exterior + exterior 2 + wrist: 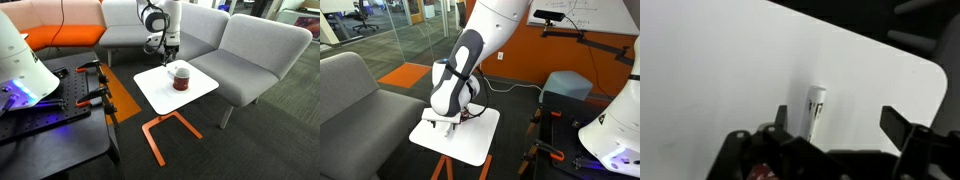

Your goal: Put the marker in the mug

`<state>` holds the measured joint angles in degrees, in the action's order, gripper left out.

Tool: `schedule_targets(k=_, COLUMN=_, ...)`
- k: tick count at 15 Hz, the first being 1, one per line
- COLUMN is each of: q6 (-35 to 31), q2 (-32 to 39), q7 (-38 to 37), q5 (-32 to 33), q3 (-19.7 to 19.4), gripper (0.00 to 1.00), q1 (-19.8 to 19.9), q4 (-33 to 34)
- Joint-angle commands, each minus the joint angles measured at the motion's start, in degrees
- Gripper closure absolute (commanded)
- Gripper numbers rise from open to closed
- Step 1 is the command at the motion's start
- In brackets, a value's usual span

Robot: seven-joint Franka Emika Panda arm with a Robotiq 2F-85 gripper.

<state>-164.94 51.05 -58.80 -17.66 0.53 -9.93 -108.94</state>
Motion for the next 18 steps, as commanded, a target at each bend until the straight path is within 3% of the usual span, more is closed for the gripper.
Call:
schedule_targets(k=1, q6=-1.7, q2=3.0, q7=3.8, q5=-3.0, q3=1.1, gripper=0.0, q1=1.6, q4=3.0)
schedule_targets(k=6, q6=-1.7, q2=7.6, q7=6.3, q5=-5.0, q3=1.4, gripper=0.02, q1=2.3, q4=7.0)
schedule_targets(k=7, q6=-1.9, q2=8.4, q7=6.6, q5=-5.4, q3=1.8, gripper=0.27, q1=2.8, q4=7.7)
schedule_targets(k=8, q6=-2.1, q2=9.1, q7=6.6, q5=-5.4, q3=1.3, gripper=0.27, q1=2.7, q4=8.2)
schedule_targets(k=14, q6=-1.8, q2=11.0, q7=8.6, q5=-5.4, q3=1.2, gripper=0.72, q1=3.2, q4=10.3)
schedule_targets(k=18, q6=-1.4, q2=10.9, q7=10.4, q5=-7.3, q3=4.9, gripper=0.99, q1=6.3, q4=11.1)
